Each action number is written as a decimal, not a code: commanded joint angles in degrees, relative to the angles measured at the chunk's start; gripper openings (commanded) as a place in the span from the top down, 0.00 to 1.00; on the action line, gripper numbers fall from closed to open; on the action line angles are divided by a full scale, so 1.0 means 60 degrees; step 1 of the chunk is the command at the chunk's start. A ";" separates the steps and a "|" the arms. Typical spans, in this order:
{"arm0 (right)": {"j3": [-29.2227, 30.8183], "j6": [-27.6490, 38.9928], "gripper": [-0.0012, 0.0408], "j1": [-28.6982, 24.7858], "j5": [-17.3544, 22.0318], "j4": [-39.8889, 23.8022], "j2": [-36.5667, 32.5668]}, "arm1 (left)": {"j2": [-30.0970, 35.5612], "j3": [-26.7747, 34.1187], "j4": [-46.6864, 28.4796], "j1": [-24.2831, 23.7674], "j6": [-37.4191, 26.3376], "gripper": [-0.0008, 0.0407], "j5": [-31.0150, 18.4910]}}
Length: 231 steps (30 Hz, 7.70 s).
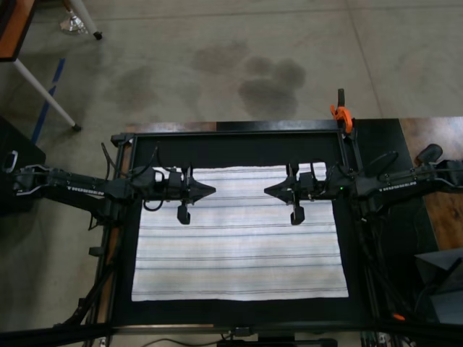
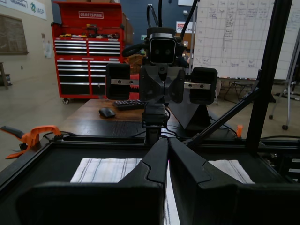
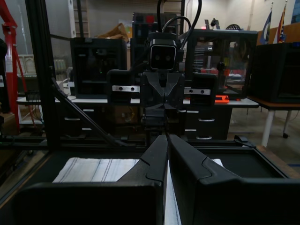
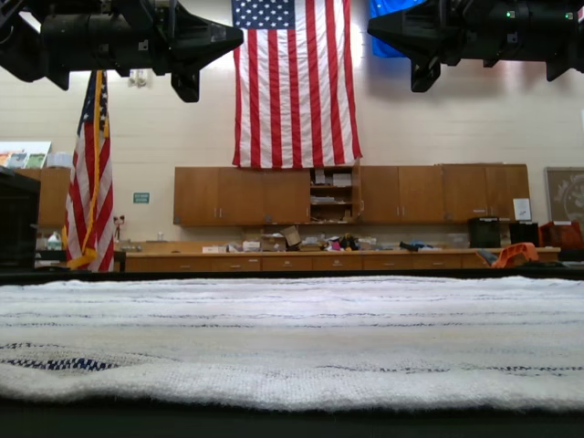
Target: Fold the towel
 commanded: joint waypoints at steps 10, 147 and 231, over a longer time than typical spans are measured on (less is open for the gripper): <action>-0.0069 0.0000 0.97 -0.0007 0.0000 -0.0280 -0.0018 | 0.0025 -0.0026 -0.0007 0.0000 -0.0004 0.98 -0.0004; -0.0069 0.0743 0.96 -0.0007 0.0007 -0.1220 -0.0018 | -0.2455 -0.3093 -1.2185 0.2113 -1.1260 0.52 -0.5858; -0.0069 0.0750 0.96 -0.0007 0.0007 -0.0678 -0.0226 | 0.6568 0.5293 -0.4528 0.1271 -1.0579 0.98 -0.3260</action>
